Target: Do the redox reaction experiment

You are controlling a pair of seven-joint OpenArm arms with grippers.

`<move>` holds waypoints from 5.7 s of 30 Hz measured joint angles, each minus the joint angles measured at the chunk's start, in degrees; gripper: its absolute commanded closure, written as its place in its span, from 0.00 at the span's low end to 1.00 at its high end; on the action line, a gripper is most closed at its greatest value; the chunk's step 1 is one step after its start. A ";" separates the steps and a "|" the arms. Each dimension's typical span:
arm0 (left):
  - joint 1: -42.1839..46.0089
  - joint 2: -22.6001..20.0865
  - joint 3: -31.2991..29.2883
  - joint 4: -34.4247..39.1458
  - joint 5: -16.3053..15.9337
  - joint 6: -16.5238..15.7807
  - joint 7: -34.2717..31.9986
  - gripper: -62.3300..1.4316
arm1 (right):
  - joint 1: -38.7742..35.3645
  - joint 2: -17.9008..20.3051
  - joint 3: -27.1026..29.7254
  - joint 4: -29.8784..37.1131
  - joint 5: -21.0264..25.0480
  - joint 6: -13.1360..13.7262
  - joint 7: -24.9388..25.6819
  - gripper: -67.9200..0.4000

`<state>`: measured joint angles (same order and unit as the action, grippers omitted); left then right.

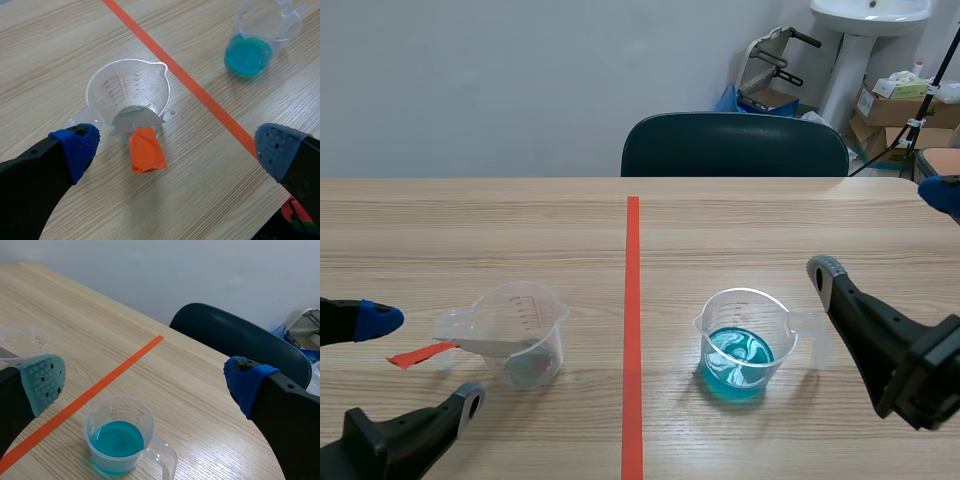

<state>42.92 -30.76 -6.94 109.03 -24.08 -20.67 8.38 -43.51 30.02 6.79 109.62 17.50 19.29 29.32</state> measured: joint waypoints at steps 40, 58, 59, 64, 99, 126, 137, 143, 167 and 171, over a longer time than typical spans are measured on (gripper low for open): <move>24.04 14.53 -18.97 19.74 -0.20 6.97 6.71 0.00 | 4.26 0.33 -5.27 0.00 -11.13 3.45 0.22 0.00; 23.74 14.53 -18.97 19.74 0.00 6.95 -2.49 0.00 | 24.79 0.35 -30.27 0.00 -21.62 3.45 -9.92 0.00; 23.74 14.53 -18.97 19.74 0.00 6.95 -2.45 0.00 | 26.18 0.35 -31.95 0.00 -21.70 3.45 -10.64 0.00; 23.74 14.51 -18.97 19.74 0.00 6.95 -2.45 0.00 | 33.16 0.33 -40.89 -1.53 -22.01 3.45 -12.41 0.00; 23.74 14.40 -18.97 19.74 -0.02 6.95 -0.94 0.00 | 60.92 -17.62 -71.41 -33.73 -23.74 -6.05 -12.48 0.06; 23.74 14.40 -18.97 19.74 -0.02 6.95 -0.94 0.00 | 60.96 -17.77 -71.38 -33.73 -23.74 -6.25 -11.23 0.97; 23.74 14.40 -18.97 19.74 -0.02 6.95 -0.94 0.00 | 60.94 -17.77 -69.94 -32.68 -23.47 -6.19 -13.35 0.98; 23.74 14.40 -18.97 19.74 -0.02 6.95 -0.94 0.00 | 61.13 -17.77 -65.72 -29.24 -19.30 -2.45 -19.34 0.98; 23.74 14.40 -18.97 19.74 -0.02 6.95 -0.94 0.00 | 71.45 -17.77 -61.29 -8.17 2.82 0.83 -48.72 0.98; 23.74 14.40 -18.97 19.74 -0.02 6.95 -0.94 0.00 | 72.17 -17.79 -59.54 -5.22 5.16 0.85 -50.64 0.98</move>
<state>66.65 -16.36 -25.91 128.77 -24.10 -13.72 7.44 28.67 12.23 -52.75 104.40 22.65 20.14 -21.32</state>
